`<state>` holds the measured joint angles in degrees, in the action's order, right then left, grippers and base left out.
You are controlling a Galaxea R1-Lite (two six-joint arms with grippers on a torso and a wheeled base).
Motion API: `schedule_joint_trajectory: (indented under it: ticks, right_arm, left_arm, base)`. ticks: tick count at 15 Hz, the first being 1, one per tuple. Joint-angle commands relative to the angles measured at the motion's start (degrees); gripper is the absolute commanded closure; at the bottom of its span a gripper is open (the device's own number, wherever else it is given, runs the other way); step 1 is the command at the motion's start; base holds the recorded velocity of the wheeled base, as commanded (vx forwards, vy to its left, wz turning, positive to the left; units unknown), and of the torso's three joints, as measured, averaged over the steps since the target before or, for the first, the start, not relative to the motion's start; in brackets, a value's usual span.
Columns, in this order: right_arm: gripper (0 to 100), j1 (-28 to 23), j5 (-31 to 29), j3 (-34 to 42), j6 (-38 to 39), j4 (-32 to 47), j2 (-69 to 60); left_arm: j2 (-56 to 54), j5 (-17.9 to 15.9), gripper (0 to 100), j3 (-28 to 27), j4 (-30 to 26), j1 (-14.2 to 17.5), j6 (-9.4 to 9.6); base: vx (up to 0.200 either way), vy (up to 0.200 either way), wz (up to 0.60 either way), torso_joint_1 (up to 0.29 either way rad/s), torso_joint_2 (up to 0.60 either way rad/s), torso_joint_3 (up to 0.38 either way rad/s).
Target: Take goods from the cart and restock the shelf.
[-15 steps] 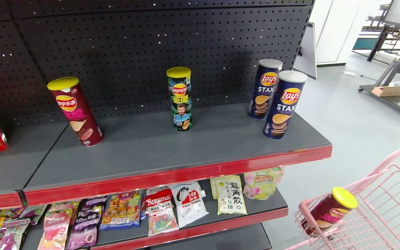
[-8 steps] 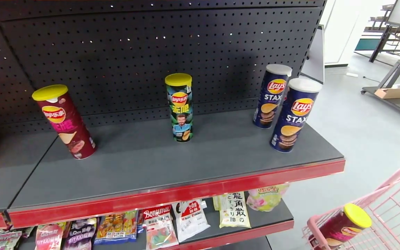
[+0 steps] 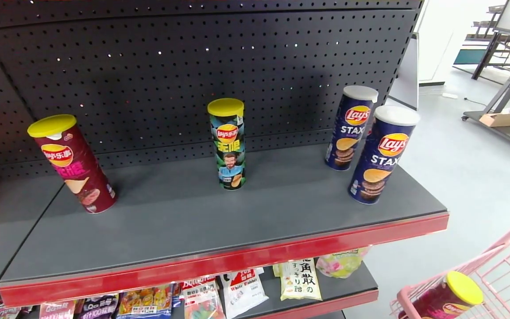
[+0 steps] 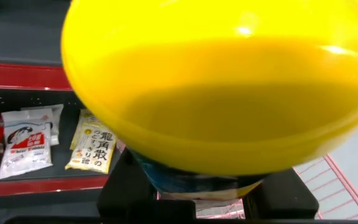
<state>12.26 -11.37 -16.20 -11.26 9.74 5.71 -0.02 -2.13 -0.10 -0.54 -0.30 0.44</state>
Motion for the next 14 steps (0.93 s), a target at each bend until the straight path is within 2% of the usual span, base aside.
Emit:
schedule_joint_trajectory:
  ticks: [1,2,3,4,5,6,7,8,9,10,13,14]
  right_arm:
    - [100,0.04,0.3,0.38,0.1,0.1,0.1]
    - [100,0.04,0.39,0.38,0.1,0.46,0.45]
    - [100,0.04,0.21,0.38,0.1,0.54,0.62]
    - [100,-0.13,0.12,0.29,0.1,0.54,0.97]
    - [100,-0.31,-0.4,0.21,0.1,0.54,1.15]
    - [100,-0.31,-0.58,0.12,0.1,0.54,2.03]
    - [100,-0.4,-0.49,-0.15,0.1,0.54,3.7]
    - [100,-0.4,-0.49,-0.15,0.1,0.54,3.87]
    - [100,-0.22,0.04,-0.15,0.19,-0.07,6.6]
    - [100,0.04,0.48,-0.06,0.19,-0.07,7.3]
    - [100,0.04,1.79,0.03,3.18,-0.07,8.01]
    - [100,0.04,1.71,-0.59,4.85,-0.07,9.15]
  left_arm:
    - [0.02,-1.21,0,0.01,0.1,-0.05,0.53]
    - [3.28,-7.18,0,-6.85,-0.43,-0.57,1.06]
    - [17.6,-10.61,0,-18.36,-1.31,-1.54,-1.58]
    - [26.22,-12.28,0,-25.48,-0.43,-1.89,-6.59]
    - [32.63,-13.95,0,-29.08,0.89,-2.42,-7.03]
    - [36.67,-15.18,0,-29.79,1.94,-2.6,-5.45]
    - [43.53,-18.52,0,-29.52,3.88,-3.65,-0.61]
    - [43.88,-18.7,0,-29.43,3.96,-3.74,-0.44]
    - [49.51,-22.04,0,-29.35,6.34,-5.5,2.55]
    - [55.75,-25.38,0,-29.61,9.94,-9.54,3.52]
    - [69.37,-31.44,0,-30.93,23.12,-12.09,4.13]
    - [75.96,-33.02,0,-31.28,30.33,-13.05,5.8]
  base:
    - [0.0,0.0,0.0,0.0,0.0,0.0]
    - [0.0,0.0,0.0,0.0,0.0,0.0]
    - [0.0,0.0,0.0,0.0,0.0,0.0]
    - [0.0,0.0,0.0,0.0,0.0,0.0]
    - [0.0,0.0,0.0,0.0,0.0,0.0]
    - [0.0,0.0,0.0,0.0,0.0,0.0]
    - [0.0,0.0,0.0,0.0,0.0,0.0]
    - [0.0,0.0,0.0,0.0,0.0,0.0]
    - [0.0,0.0,0.0,0.0,0.0,0.0]
    - [0.0,0.0,0.0,0.0,0.0,0.0]
    - [0.0,0.0,0.0,0.0,0.0,0.0]
    - [0.0,0.0,0.0,0.0,0.0,0.0]
